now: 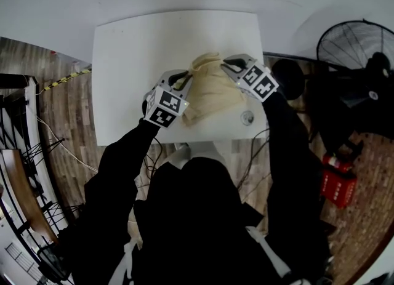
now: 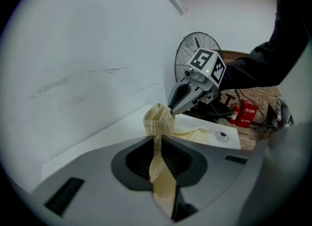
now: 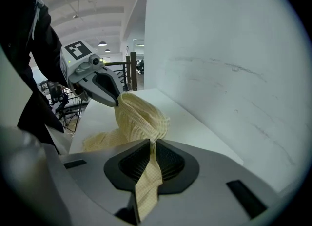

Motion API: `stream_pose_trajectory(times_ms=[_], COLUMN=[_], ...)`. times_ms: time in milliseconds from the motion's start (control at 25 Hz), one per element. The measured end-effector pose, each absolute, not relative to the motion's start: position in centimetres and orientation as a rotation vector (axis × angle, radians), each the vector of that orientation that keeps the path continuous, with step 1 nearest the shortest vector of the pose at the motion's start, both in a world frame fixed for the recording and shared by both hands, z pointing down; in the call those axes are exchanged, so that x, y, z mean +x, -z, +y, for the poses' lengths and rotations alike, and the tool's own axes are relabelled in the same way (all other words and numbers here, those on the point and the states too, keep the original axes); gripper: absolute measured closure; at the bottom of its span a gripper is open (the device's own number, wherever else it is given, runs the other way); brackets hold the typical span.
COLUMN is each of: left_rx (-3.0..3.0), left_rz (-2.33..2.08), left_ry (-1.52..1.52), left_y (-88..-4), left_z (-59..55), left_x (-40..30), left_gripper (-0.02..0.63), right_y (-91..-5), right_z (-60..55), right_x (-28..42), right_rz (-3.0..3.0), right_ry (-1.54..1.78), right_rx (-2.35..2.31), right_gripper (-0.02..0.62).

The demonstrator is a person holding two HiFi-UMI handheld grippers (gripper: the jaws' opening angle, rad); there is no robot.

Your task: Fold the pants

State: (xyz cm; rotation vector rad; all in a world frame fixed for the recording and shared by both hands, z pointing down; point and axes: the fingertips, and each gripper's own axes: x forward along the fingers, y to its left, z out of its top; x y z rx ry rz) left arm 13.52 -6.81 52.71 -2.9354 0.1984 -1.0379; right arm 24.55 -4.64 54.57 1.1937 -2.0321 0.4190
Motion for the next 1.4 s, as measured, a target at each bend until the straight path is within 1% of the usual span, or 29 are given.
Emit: stream_pose_trajectory(times_ms=[440, 1120, 1160, 1280, 1400], left_rx=[-2.764, -2.643, -2.65, -2.674, -2.698], left_rz=[0.055, -0.096, -0.106, -0.118, -0.117], left_ry=[1.077, 1.285, 1.292, 1.295, 1.28], left_y=[-54.9, -60.4, -60.6, -60.6, -60.1], left_z=[-0.2, 5.2, 5.5, 6.1, 6.6], left_x=[13.3, 10.7, 10.5, 10.1, 9.9], left_gripper=[0.561, 0.558, 0.558, 0.551, 0.548], right_y=[-57.9, -62.2, -62.2, -61.5, -60.4], right_z=[1.9, 7.0, 7.3, 7.9, 8.2], right_x=[23.9, 22.2, 22.1, 21.6, 21.2], right_rz=[-1.959, -1.888, -1.892, -1.921, -1.947], right_ry=[-0.428, -0.541, -0.554, -0.586, -0.587], right_rx=[1.128, 1.071, 1.072, 1.075, 1.087], right_gripper=[0.558, 0.558, 0.556, 0.518, 0.517])
